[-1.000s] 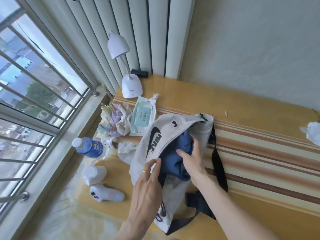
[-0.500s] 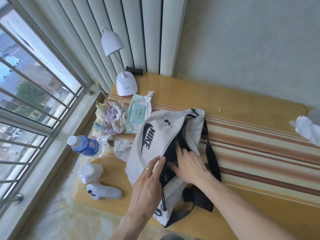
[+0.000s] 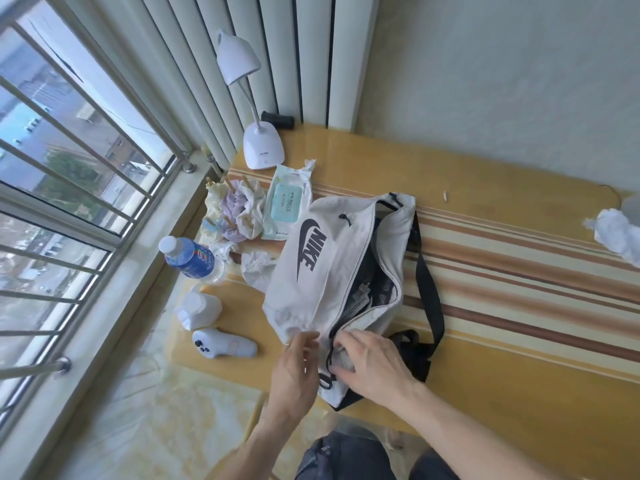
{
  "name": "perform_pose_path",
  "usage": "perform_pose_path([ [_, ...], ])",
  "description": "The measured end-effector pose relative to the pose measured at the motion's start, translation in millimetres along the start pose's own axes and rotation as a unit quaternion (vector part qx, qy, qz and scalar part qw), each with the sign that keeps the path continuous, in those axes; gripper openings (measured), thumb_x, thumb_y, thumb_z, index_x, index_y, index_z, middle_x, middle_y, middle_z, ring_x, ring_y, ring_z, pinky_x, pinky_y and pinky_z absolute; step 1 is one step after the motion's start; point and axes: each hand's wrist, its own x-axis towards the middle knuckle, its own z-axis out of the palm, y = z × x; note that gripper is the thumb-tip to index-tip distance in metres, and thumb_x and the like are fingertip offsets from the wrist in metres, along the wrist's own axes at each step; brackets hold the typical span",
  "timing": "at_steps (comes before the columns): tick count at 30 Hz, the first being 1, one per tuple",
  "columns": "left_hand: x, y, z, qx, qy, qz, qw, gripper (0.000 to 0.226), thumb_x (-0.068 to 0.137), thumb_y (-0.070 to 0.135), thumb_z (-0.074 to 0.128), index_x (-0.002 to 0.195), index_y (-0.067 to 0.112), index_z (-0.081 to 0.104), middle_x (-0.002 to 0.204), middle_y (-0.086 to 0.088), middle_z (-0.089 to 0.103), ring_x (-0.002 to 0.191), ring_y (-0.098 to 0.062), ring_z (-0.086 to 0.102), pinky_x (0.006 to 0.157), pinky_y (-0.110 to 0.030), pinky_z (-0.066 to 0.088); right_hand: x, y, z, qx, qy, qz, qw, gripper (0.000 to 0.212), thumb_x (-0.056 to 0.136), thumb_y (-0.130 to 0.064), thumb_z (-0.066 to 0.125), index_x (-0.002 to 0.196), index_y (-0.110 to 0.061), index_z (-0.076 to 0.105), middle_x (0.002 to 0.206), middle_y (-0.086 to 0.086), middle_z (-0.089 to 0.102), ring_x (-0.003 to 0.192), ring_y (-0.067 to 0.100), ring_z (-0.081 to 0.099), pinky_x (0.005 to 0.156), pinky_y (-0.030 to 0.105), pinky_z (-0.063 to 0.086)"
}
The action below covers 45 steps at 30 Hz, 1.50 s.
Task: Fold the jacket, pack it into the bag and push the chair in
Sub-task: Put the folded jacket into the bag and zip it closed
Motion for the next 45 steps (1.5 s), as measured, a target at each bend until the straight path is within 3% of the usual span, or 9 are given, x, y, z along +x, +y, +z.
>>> perform_pose_path([
  [3, -10, 0, 1, -0.027, -0.04, -0.046, 0.998, 0.049, 0.084, -0.014, 0.045, 0.116, 0.02, 0.062, 0.091, 0.016, 0.072, 0.087, 0.002, 0.067, 0.073, -0.014, 0.05, 6, -19, 27, -0.023, 0.019, 0.095, 0.995, 0.043, 0.083, -0.057, 0.065, 0.103, -0.02, 0.057, 0.094, -0.001, 0.07, 0.086, 0.023, 0.07, 0.065, 0.037, 0.052],
  [6, -16, 2, 2, -0.023, -0.046, -0.036, 0.998, 0.066, 0.076, -0.02, 0.04, 0.114, 0.032, 0.06, 0.099, 0.015, 0.071, 0.094, 0.006, 0.065, 0.072, -0.004, 0.044, 13, -30, 37, 0.011, 0.046, 0.129, 0.991, 0.017, 0.095, -0.027, 0.062, 0.109, -0.018, 0.056, 0.102, 0.003, 0.072, 0.093, 0.026, 0.07, 0.071, 0.036, 0.046],
  [10, -19, 2, 0, 0.004, -0.036, 0.005, 0.999, 0.047, 0.08, -0.001, 0.055, 0.115, 0.03, 0.06, 0.099, 0.013, 0.067, 0.091, 0.0, 0.064, 0.074, -0.014, 0.051, 10, -37, 17, 0.098, 0.08, 0.138, 0.982, 0.007, 0.094, -0.022, 0.063, 0.096, -0.02, 0.069, 0.088, -0.001, 0.077, 0.083, 0.02, 0.072, 0.068, 0.032, 0.052],
  [13, -17, 8, -2, 0.084, -0.008, 0.052, 0.995, 0.026, 0.079, 0.029, 0.06, 0.104, 0.028, 0.057, 0.085, 0.015, 0.065, 0.074, -0.002, 0.06, 0.062, -0.017, 0.045, 0, -46, -13, 0.173, 0.086, 0.121, 0.974, 0.008, 0.089, -0.024, 0.07, 0.092, -0.021, 0.076, 0.082, -0.007, 0.078, 0.075, 0.008, 0.072, 0.07, 0.023, 0.058],
  [15, -12, 12, 0, 0.122, 0.011, 0.059, 0.991, 0.015, 0.077, 0.027, 0.061, 0.09, 0.024, 0.053, 0.072, 0.009, 0.062, 0.059, -0.015, 0.058, 0.051, -0.028, 0.041, -8, -51, -31, 0.187, 0.061, 0.096, 0.976, 0.009, 0.087, -0.022, 0.072, 0.091, -0.022, 0.08, 0.082, -0.009, 0.079, 0.074, 0.005, 0.073, 0.071, 0.021, 0.058],
  [22, -8, 23, 1, 0.224, 0.019, 0.122, 0.967, 0.044, 0.088, 0.025, 0.066, 0.07, 0.023, 0.027, 0.051, 0.009, 0.029, 0.038, -0.025, 0.036, 0.042, -0.026, 0.018, 10, -28, -84, 0.029, 0.019, -0.005, 0.999, 0.018, 0.093, -0.02, 0.066, 0.102, -0.023, 0.081, 0.099, -0.007, 0.08, 0.092, 0.012, 0.073, 0.089, 0.028, 0.055],
  [26, -8, 24, 4, 0.249, 0.004, 0.12, 0.961, 0.048, 0.085, 0.019, 0.069, 0.068, 0.023, 0.025, 0.051, 0.01, 0.023, 0.042, -0.021, 0.023, 0.042, -0.025, 0.017, 38, -11, -96, -0.053, 0.023, -0.04, 0.998, 0.019, 0.094, -0.013, 0.063, 0.1, -0.017, 0.081, 0.096, 0.001, 0.081, 0.093, 0.022, 0.072, 0.084, 0.037, 0.057],
  [40, -8, 15, 3, 0.256, -0.004, 0.094, 0.962, 0.046, 0.088, 0.029, 0.068, 0.07, 0.026, 0.026, 0.053, 0.007, 0.03, 0.044, -0.02, 0.032, 0.042, -0.027, 0.021, 161, 88, -168, -0.169, 0.116, 0.088, 0.975, 0.017, 0.094, -0.009, 0.064, 0.1, -0.014, 0.08, 0.096, 0.012, 0.079, 0.086, 0.031, 0.074, 0.083, 0.04, 0.059],
  [45, -9, 6, 1, 0.24, 0.01, 0.072, 0.968, 0.041, 0.091, 0.034, 0.064, 0.067, 0.024, 0.032, 0.052, 0.003, 0.045, 0.045, -0.02, 0.041, 0.039, -0.032, 0.036, 184, 116, -189, -0.181, 0.17, 0.179, 0.952, 0.019, 0.089, -0.001, 0.064, 0.096, -0.014, 0.077, 0.093, 0.015, 0.078, 0.083, 0.031, 0.073, 0.077, 0.036, 0.059],
])
